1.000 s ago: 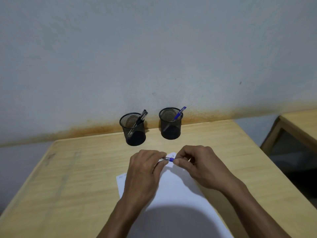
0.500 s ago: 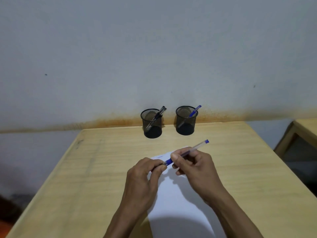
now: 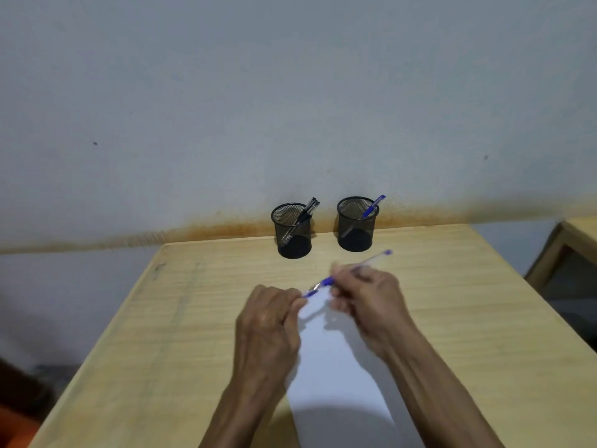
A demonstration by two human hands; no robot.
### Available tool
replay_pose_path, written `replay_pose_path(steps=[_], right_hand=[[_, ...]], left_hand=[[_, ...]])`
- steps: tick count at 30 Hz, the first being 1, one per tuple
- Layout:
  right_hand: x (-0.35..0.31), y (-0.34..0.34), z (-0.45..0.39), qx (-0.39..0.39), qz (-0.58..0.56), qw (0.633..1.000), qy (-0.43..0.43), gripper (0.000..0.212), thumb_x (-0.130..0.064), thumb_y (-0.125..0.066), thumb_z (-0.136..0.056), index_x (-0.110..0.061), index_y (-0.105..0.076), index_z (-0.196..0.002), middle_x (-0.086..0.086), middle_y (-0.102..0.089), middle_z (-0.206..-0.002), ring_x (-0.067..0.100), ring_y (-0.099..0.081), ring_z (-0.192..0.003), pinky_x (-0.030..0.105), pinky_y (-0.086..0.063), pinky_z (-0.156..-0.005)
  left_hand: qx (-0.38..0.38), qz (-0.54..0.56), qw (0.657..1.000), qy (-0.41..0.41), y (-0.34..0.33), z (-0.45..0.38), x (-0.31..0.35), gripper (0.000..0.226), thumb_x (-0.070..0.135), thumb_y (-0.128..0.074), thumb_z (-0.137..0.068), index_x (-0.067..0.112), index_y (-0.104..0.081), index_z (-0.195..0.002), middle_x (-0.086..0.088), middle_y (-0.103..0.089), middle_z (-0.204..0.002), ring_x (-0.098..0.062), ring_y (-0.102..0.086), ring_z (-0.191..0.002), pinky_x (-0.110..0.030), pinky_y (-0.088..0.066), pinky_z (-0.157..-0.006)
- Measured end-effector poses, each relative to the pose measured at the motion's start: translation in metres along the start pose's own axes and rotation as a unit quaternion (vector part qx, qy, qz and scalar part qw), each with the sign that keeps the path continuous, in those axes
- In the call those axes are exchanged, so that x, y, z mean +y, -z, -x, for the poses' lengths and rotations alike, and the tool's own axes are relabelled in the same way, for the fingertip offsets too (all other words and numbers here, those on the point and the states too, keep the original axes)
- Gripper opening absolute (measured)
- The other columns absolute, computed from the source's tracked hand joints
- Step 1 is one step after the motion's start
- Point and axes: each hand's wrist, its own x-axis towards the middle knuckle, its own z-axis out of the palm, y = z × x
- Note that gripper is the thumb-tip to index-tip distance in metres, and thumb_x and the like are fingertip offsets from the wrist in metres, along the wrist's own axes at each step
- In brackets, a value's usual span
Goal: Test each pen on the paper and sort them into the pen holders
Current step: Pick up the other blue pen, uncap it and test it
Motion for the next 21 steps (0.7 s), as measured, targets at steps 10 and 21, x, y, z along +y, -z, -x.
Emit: replay_pose_path(steps=[10, 21], right_hand=[[-0.008, 0.037, -0.032, 0.058, -0.029, 0.998, 0.017, 0.014, -0.017, -0.07, -0.095, -0.005, -0.067, -0.087, 0.008, -0.073, -0.068, 0.013, -0.068, -0.061, 0.02, -0.057, -0.053], [0.019, 0.045, -0.017, 0.069, 0.031, 0.997, 0.017, 0.018, -0.018, -0.072, -0.093, -0.001, -0.071, -0.092, 0.011, -0.073, -0.072, 0.017, -0.067, -0.064, 0.028, -0.056, -0.06]], left_hand=[[-0.006, 0.045, 0.967, 0.253, 0.011, -0.014, -0.052, 0.012, 0.013, -0.069, -0.087, 0.019, -0.074, -0.078, 0.001, -0.067, -0.074, -0.016, -0.063, -0.074, -0.032, -0.049, -0.067], [-0.135, -0.002, 0.959, 0.25, -0.047, -0.062, -0.083, 0.023, 0.025, -0.058, -0.08, 0.012, -0.075, -0.073, -0.009, -0.07, -0.074, -0.031, -0.063, -0.078, -0.039, -0.053, -0.068]])
